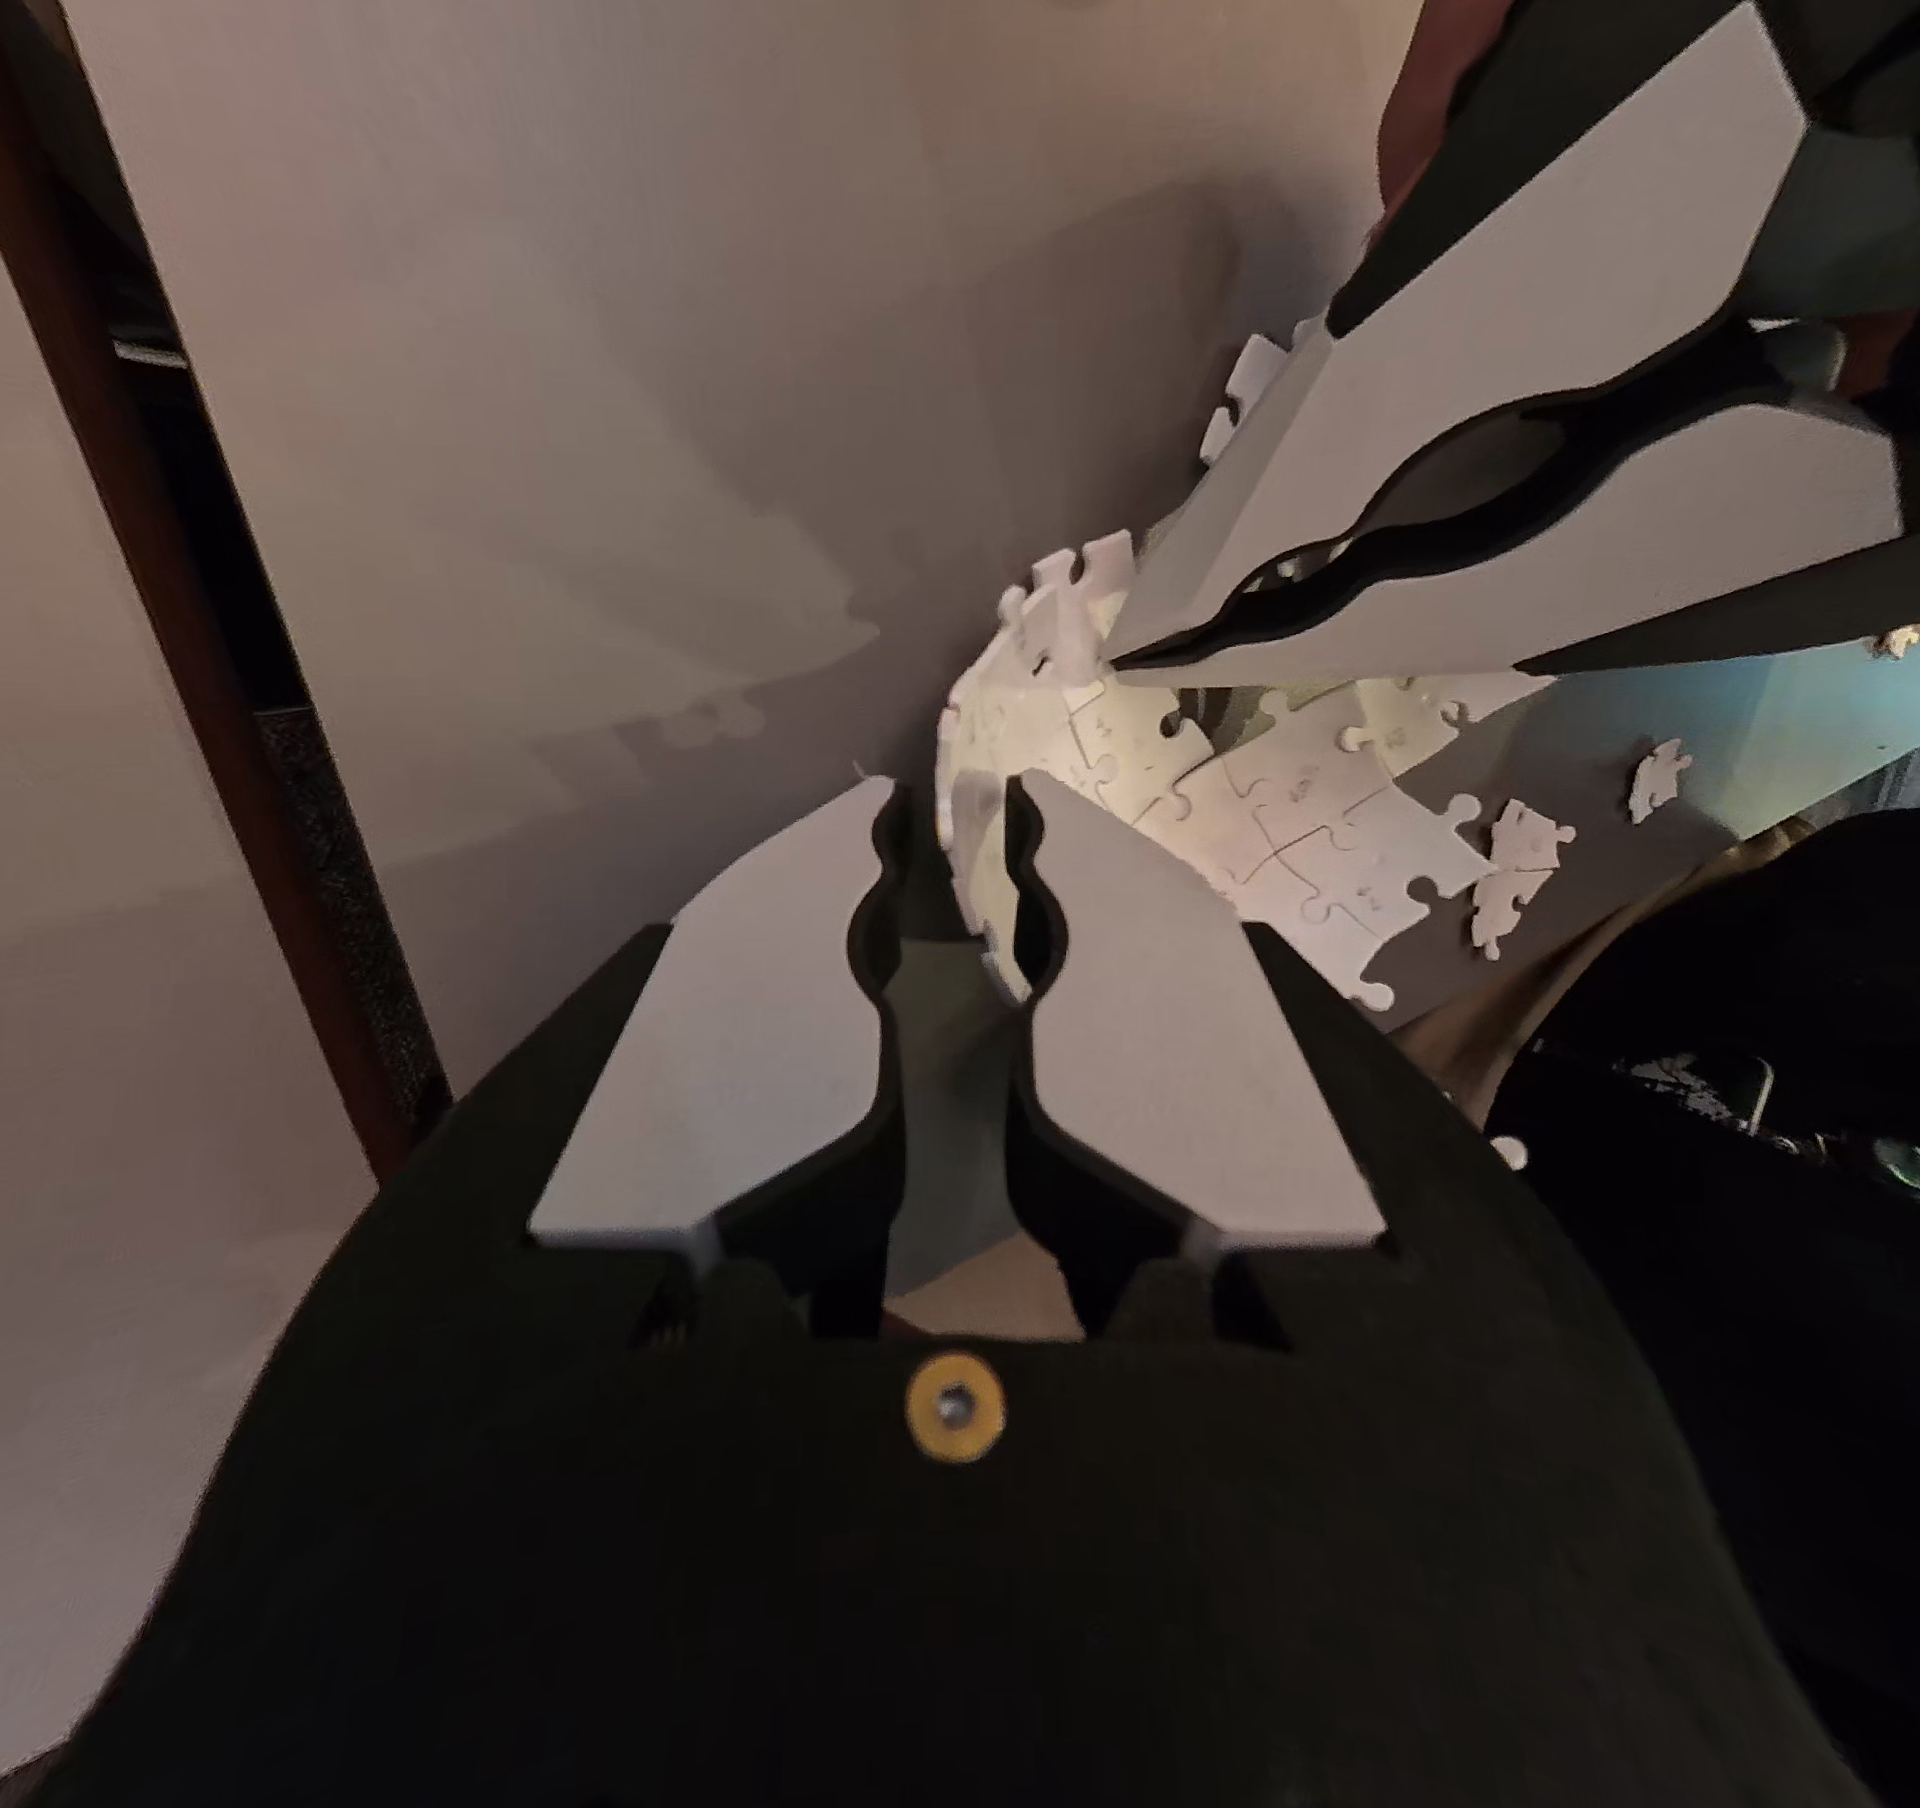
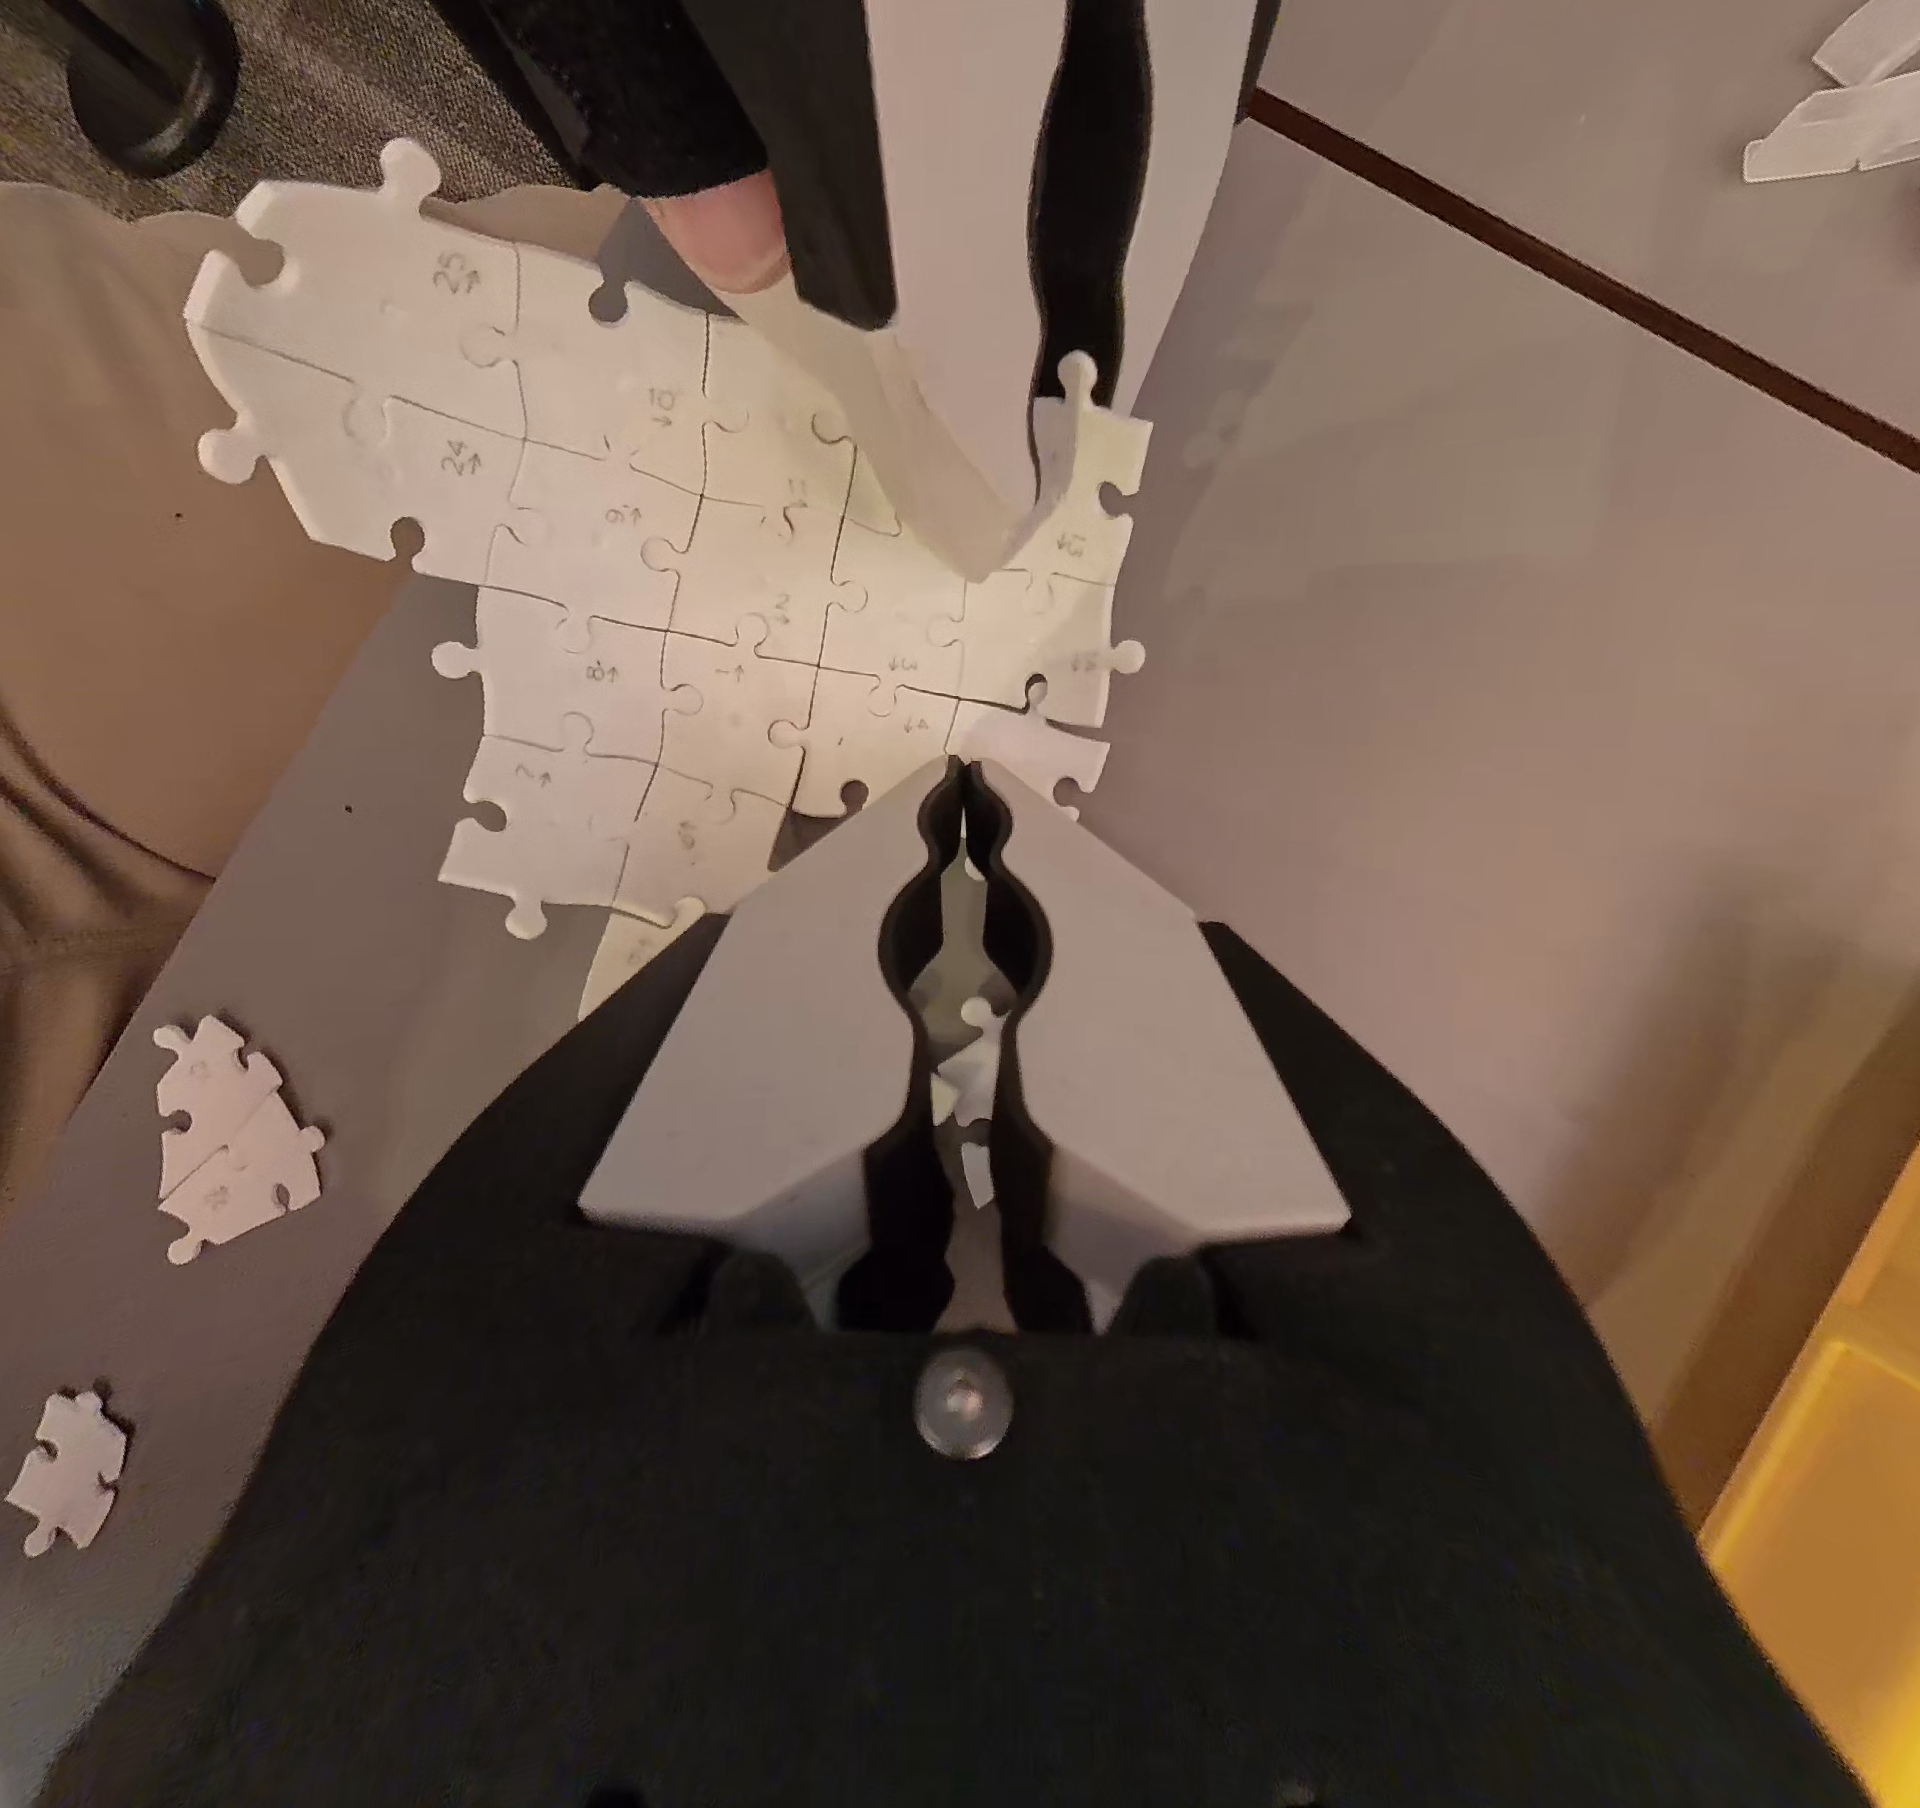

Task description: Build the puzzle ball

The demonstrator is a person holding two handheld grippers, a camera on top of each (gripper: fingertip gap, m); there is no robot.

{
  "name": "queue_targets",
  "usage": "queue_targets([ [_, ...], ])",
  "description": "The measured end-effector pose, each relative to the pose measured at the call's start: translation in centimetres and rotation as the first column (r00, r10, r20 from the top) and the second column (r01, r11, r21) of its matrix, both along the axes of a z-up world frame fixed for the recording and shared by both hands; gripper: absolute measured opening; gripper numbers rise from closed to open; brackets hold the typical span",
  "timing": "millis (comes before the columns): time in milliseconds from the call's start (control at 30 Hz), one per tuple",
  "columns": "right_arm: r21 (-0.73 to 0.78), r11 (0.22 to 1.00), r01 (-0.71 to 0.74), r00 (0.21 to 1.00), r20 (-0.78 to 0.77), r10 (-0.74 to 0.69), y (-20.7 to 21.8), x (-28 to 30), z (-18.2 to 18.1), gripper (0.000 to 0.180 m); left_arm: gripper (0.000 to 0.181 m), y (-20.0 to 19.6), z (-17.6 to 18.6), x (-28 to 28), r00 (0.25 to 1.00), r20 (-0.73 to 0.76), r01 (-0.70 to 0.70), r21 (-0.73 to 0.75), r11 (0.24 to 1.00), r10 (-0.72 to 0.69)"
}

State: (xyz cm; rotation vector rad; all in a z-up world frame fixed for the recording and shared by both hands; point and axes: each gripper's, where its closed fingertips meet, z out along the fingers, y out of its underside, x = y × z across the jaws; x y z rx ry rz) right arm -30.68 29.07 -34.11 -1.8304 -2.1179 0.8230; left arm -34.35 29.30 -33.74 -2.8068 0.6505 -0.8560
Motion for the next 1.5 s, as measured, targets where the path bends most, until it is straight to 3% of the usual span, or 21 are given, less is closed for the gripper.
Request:
queue_targets([
  [300, -0.008, 1.0, -0.008, 1.0, -0.011, 0.008, 0.0, 0.0, 0.0, 0.0, 0.024, 0.9, 0.2, 0.5, 0.995, 0.001, 0.102, 0.059, 0.993, -0.102],
  [500, 0.009, 1.0, -0.017, 1.0, -0.007, 0.017, 0.0, 0.0, 0.0, 0.0, 0.017, 1.5, -0.2, 1.1, 0.987, -0.032, 0.158, 0.037, 0.987, -0.156],
  [1233, -0.028, 0.999, 0.039, 0.997, -0.063, -0.04, 0.4, 0.1, 0.7, 0.0, 0.015, 1.9, -0.4, 1.5, 0.977, -0.128, 0.179, 0.074, 0.981, -0.169],
  [1500, -0.057, 0.987, 0.148, 0.989, 0.001, -0.148, 1.8, 1.0, 0.1, 0.018, 0.015, 1.8, -0.4, 1.6, 0.98, -0.122, 0.167, 0.086, 0.982, -0.156],
])
